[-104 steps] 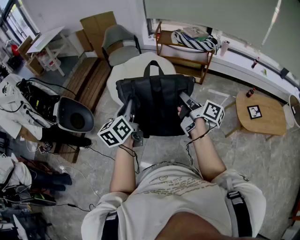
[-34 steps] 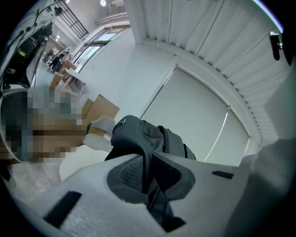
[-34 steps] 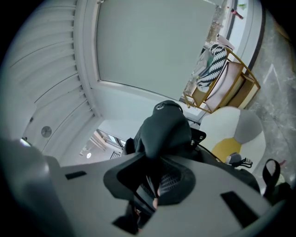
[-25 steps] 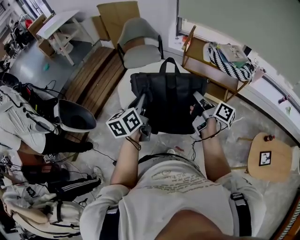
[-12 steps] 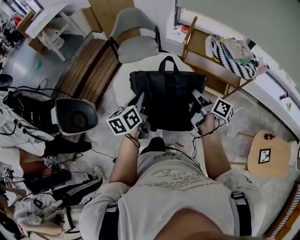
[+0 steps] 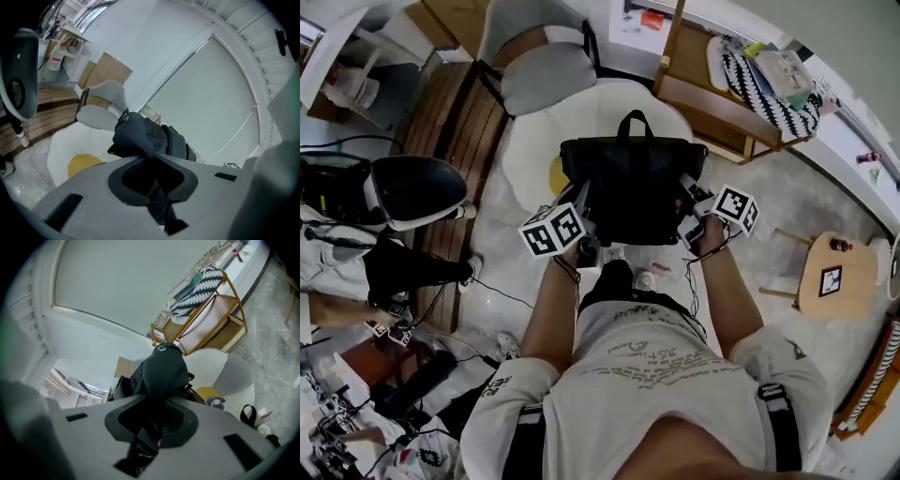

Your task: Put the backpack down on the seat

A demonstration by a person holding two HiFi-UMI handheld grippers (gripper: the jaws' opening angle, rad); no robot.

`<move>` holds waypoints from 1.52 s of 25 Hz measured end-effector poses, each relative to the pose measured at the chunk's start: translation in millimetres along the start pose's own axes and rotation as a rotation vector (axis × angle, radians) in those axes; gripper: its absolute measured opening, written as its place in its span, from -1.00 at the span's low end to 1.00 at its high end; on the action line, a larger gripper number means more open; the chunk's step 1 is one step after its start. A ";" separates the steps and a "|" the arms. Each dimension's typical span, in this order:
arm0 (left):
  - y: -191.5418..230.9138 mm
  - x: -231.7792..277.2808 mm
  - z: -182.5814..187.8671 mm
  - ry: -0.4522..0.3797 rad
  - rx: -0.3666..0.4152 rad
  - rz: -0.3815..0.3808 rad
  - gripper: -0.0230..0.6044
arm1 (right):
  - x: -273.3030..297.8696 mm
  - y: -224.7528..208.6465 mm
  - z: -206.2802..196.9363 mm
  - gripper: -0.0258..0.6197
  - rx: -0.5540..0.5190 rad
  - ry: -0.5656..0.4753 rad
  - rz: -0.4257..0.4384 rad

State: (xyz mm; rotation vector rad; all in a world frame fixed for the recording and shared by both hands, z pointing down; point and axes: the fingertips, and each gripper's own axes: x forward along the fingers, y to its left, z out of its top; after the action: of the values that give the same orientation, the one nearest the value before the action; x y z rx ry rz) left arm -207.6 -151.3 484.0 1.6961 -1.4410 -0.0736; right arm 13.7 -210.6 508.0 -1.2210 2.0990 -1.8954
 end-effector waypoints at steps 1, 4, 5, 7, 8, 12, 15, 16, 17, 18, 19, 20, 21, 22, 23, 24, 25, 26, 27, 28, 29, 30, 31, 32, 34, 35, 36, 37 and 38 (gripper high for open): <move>9.8 12.1 -3.8 0.026 -0.005 -0.001 -0.80 | 9.6 -10.4 0.8 -0.72 -0.006 -0.001 -0.019; 40.7 48.9 -15.4 0.090 -0.017 0.013 -0.80 | 37.8 -42.0 0.9 -0.73 -0.035 0.011 -0.074; 50.2 61.7 -18.9 0.105 -0.020 0.017 -0.80 | 47.1 -53.0 0.9 -0.73 -0.029 0.016 -0.090; 66.6 86.5 -24.7 0.135 -0.021 0.020 -0.81 | 64.7 -74.5 2.2 -0.73 -0.001 0.017 -0.116; 73.3 97.8 -27.2 0.151 -0.020 0.019 -0.80 | 72.2 -84.2 3.2 -0.73 0.009 0.014 -0.130; 99.8 138.1 -43.2 0.224 -0.006 0.020 -0.80 | 97.2 -124.4 4.6 -0.72 0.001 0.020 -0.191; 124.4 168.9 -66.7 0.282 0.003 0.025 -0.80 | 114.4 -165.2 -0.4 -0.72 0.029 0.051 -0.225; 131.9 178.5 -75.4 0.298 0.002 0.029 -0.80 | 119.2 -178.5 -3.0 -0.72 0.043 0.058 -0.236; 138.8 187.6 -82.9 0.310 0.001 0.034 -0.80 | 123.7 -190.5 -5.4 -0.72 0.056 0.063 -0.244; 145.4 195.8 -89.3 0.320 0.001 0.043 -0.80 | 127.7 -200.8 -7.6 -0.72 0.066 0.065 -0.249; 151.9 202.9 -94.8 0.332 0.004 0.053 -0.80 | 131.2 -210.0 -9.5 -0.72 0.071 0.064 -0.253; 157.9 209.6 -100.1 0.347 0.011 0.063 -0.80 | 134.4 -218.6 -11.0 -0.72 0.072 0.060 -0.258; 163.4 216.6 -105.4 0.365 0.020 0.069 -0.80 | 137.6 -226.9 -12.4 -0.72 0.071 0.056 -0.264; 168.8 224.3 -110.9 0.381 0.030 0.071 -0.80 | 141.0 -235.3 -13.7 -0.72 0.069 0.054 -0.272; 174.4 232.3 -116.8 0.394 0.037 0.071 -0.80 | 144.3 -244.3 -15.3 -0.72 0.069 0.053 -0.281; 180.2 239.6 -123.2 0.405 0.033 0.073 -0.80 | 147.1 -253.9 -17.1 -0.72 0.070 0.055 -0.292; 186.3 246.1 -130.2 0.414 0.016 0.078 -0.80 | 149.3 -263.8 -19.3 -0.72 0.073 0.058 -0.304; 192.5 251.9 -138.0 0.423 -0.012 0.084 -0.80 | 150.9 -273.5 -22.0 -0.72 0.077 0.063 -0.317; 198.9 256.9 -146.4 0.430 -0.040 0.091 -0.80 | 152.2 -282.5 -24.9 -0.72 0.079 0.069 -0.330; 205.2 261.1 -154.6 0.439 -0.062 0.099 -0.80 | 153.8 -290.4 -27.6 -0.72 0.075 0.076 -0.342; 211.1 264.3 -162.0 0.450 -0.075 0.107 -0.80 | 155.8 -297.1 -29.7 -0.72 0.065 0.084 -0.354; 216.3 266.6 -168.3 0.461 -0.078 0.116 -0.80 | 158.1 -303.0 -31.1 -0.72 0.051 0.093 -0.367; 220.4 268.2 -173.6 0.474 -0.074 0.124 -0.79 | 160.3 -308.2 -32.0 -0.72 0.041 0.102 -0.379; 223.3 269.0 -178.1 0.486 -0.062 0.133 -0.78 | 162.1 -312.8 -32.8 -0.72 0.038 0.112 -0.389; 227.3 267.7 -185.7 0.503 -0.034 0.151 -0.76 | 163.7 -319.8 -35.3 -0.72 0.045 0.131 -0.401; 229.6 266.0 -189.4 0.510 -0.028 0.160 -0.74 | 164.0 -322.6 -37.1 -0.71 0.051 0.139 -0.406; 232.2 264.0 -193.4 0.514 -0.028 0.170 -0.72 | 164.2 -324.9 -39.2 -0.69 0.055 0.146 -0.410; 235.2 261.9 -197.6 0.518 -0.032 0.180 -0.71 | 164.2 -326.8 -41.4 -0.69 0.058 0.151 -0.411; 238.2 259.8 -202.0 0.523 -0.035 0.188 -0.69 | 163.9 -328.7 -43.8 -0.69 0.058 0.156 -0.413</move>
State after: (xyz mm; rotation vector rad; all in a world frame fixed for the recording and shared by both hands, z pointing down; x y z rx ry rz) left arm -194.4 -234.0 881.5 1.4045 -1.1810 0.4167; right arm 43.5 -246.5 875.0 -1.6475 1.9587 -2.2649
